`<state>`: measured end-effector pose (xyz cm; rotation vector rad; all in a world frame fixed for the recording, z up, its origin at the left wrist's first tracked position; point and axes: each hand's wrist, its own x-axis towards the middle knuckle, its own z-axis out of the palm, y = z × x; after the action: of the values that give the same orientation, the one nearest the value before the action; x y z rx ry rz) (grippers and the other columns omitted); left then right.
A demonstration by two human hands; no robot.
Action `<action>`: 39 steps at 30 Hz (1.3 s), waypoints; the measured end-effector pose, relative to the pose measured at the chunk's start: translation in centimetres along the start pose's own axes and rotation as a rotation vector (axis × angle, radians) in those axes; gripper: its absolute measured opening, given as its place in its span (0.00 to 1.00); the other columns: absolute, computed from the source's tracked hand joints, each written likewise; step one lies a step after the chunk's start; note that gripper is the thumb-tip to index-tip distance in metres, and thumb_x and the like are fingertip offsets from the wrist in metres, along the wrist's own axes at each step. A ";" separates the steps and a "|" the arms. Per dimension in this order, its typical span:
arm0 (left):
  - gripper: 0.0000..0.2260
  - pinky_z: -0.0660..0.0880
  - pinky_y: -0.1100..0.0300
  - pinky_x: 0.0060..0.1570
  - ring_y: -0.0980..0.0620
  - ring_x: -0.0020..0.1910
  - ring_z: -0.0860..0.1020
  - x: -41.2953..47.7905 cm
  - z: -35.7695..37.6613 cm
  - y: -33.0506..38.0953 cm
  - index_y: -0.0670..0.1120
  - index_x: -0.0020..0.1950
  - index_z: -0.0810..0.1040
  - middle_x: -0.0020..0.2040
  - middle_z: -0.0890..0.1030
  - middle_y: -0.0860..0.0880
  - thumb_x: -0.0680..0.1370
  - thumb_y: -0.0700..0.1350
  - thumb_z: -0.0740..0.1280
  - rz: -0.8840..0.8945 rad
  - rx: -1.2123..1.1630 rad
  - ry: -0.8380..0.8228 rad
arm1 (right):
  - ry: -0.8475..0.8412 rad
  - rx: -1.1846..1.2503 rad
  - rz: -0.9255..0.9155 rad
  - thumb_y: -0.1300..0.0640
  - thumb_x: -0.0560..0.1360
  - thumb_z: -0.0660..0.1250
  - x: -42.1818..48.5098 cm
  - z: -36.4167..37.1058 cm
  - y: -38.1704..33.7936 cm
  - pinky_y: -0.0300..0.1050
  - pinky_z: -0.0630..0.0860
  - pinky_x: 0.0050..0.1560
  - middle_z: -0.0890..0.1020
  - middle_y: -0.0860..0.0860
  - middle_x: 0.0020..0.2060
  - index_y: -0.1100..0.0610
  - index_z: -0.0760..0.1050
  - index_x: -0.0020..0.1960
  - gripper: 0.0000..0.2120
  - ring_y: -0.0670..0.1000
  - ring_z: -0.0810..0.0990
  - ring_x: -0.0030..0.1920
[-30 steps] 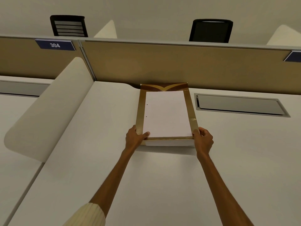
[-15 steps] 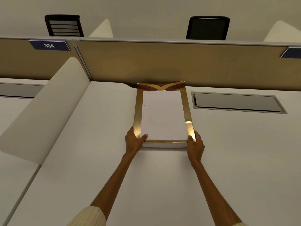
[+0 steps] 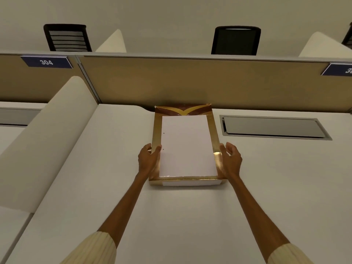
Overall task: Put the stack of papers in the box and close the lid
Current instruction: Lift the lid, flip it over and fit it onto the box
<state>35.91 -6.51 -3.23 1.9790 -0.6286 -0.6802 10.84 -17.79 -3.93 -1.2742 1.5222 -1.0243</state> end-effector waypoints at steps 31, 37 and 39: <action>0.13 0.76 0.58 0.49 0.40 0.50 0.83 16.0 4.4 3.5 0.37 0.54 0.83 0.52 0.85 0.39 0.78 0.46 0.68 -0.003 -0.028 0.259 | 0.213 -0.132 0.133 0.53 0.77 0.67 14.3 9.4 -2.7 0.49 0.81 0.53 0.85 0.59 0.50 0.62 0.81 0.57 0.15 0.58 0.84 0.50; 0.14 0.76 0.58 0.53 0.41 0.51 0.83 15.4 4.0 2.9 0.38 0.57 0.82 0.54 0.85 0.39 0.78 0.47 0.69 0.065 -0.002 0.230 | 0.229 -0.143 0.080 0.52 0.77 0.66 13.3 9.4 -2.9 0.50 0.80 0.54 0.85 0.59 0.51 0.61 0.81 0.56 0.14 0.58 0.84 0.51; 0.14 0.77 0.55 0.55 0.40 0.51 0.83 15.1 4.1 3.1 0.38 0.56 0.82 0.54 0.85 0.39 0.78 0.46 0.68 0.085 0.001 0.244 | 0.213 -0.159 0.084 0.51 0.77 0.66 13.2 9.3 -3.0 0.50 0.80 0.54 0.85 0.58 0.52 0.61 0.81 0.57 0.15 0.58 0.84 0.52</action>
<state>43.47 -20.32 -5.41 1.9853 -0.5602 -0.3789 19.40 -31.77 -5.12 -1.2279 1.8353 -1.0268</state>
